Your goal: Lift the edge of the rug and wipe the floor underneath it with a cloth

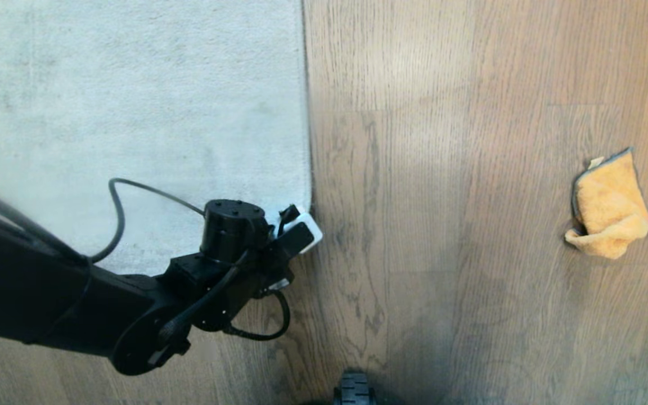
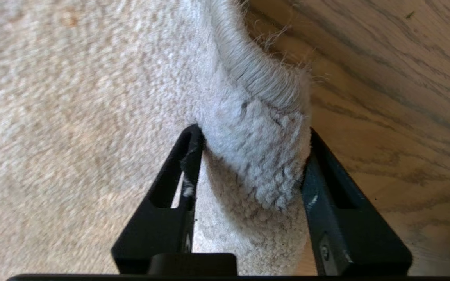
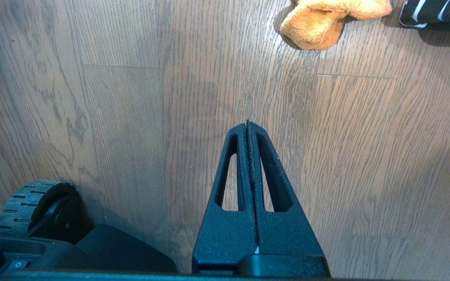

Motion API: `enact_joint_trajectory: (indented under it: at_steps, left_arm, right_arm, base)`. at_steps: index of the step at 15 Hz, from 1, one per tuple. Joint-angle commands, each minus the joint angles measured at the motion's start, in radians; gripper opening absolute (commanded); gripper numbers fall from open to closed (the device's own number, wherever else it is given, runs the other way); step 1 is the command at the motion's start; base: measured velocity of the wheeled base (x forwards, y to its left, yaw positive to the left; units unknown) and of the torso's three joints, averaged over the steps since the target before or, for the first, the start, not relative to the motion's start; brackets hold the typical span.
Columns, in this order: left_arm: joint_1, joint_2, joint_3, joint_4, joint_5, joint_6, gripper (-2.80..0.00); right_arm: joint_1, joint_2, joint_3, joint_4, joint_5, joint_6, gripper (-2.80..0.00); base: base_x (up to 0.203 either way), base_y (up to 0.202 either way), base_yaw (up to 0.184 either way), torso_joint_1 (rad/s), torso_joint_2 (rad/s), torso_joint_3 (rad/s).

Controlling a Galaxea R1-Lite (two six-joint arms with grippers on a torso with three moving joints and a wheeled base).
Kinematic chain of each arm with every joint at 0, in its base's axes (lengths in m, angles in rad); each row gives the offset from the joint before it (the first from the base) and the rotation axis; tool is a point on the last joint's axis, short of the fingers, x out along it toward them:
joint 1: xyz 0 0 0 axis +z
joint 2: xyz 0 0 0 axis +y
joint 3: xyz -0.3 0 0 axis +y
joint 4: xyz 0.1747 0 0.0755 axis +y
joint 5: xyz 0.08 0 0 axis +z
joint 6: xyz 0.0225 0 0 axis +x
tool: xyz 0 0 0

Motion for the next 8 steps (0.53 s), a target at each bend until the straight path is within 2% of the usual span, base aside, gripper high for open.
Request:
enact_joint_trajectory:
  at_steps: [1, 6, 8]
  left_arm:
    - [0.043, -0.084, 0.031, 0.003, 0.006, 0.003, -2.8]
    - [0.183, -0.255, 0.135, 0.025, -0.003, -0.016, -2.8]
    - [0.279, -0.347, 0.152, 0.089, -0.028, -0.035, -2.8]
  right_arm:
    - [0.0, 0.0, 0.0, 0.0, 0.001, -0.001, -2.8]
    - [0.0, 0.0, 0.0, 0.0, 0.001, -0.001, -2.8]
    - [0.0, 0.002, 0.0, 0.0, 0.001, -0.001, -2.8]
  base:
    - [0.0, 0.0, 0.0, 0.0, 0.0, 0.0]
    - [0.0, 0.0, 0.0, 0.0, 0.0, 0.0]
    - [0.0, 0.0, 0.0, 0.0, 0.0, 0.0]
